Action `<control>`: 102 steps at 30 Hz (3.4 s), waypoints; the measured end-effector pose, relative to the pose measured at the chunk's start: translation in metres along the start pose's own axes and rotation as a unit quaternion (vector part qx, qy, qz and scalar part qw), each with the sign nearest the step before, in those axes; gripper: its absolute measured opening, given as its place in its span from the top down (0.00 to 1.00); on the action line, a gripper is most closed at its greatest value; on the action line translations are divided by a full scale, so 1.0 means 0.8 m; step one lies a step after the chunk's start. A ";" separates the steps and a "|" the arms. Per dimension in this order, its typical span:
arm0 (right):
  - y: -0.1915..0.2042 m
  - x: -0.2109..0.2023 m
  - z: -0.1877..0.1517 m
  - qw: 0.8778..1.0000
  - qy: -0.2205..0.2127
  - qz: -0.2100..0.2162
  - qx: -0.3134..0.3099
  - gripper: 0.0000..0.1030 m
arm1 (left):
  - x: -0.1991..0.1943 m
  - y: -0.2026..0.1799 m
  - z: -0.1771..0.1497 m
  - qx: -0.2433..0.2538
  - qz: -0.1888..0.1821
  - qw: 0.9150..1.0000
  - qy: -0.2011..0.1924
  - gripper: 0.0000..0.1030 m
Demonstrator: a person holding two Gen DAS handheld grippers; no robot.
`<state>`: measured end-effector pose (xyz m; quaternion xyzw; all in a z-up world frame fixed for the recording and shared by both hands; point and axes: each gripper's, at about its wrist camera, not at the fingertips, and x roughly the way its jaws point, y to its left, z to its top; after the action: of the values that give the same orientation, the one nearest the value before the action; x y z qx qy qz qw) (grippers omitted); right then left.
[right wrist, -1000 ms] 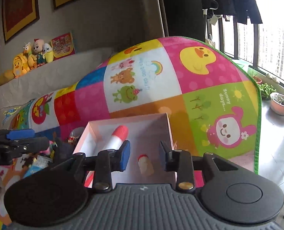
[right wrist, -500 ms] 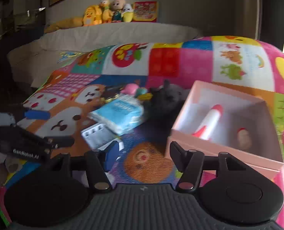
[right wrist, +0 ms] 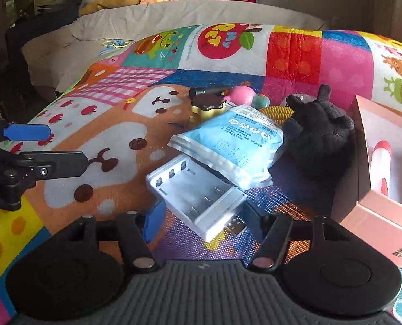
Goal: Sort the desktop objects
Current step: 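Grasp the blue packet with the left gripper, then grasp the white battery charger with the right gripper while the left gripper holds the packet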
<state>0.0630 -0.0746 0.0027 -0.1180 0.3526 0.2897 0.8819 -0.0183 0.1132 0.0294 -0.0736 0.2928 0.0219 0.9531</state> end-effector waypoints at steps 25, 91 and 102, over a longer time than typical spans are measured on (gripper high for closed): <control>-0.149 -0.157 -0.146 0.957 -0.101 -0.153 0.224 0.18 | 0.066 -0.145 0.037 0.146 -0.040 0.988 -0.021 0.00; -0.070 -0.071 -0.075 0.999 -0.010 -0.032 0.034 0.00 | 0.027 -0.075 -0.037 0.059 -0.047 0.996 0.047 0.00; -0.067 -0.101 -0.098 0.997 -0.012 -0.035 0.065 0.11 | 0.017 -0.081 -0.036 0.081 -0.064 0.994 0.026 0.00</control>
<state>0.0043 -0.1846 0.0018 -0.0693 0.3557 0.2365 0.9015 -0.0176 0.0447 0.0067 -0.0155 0.3130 -0.0649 0.9474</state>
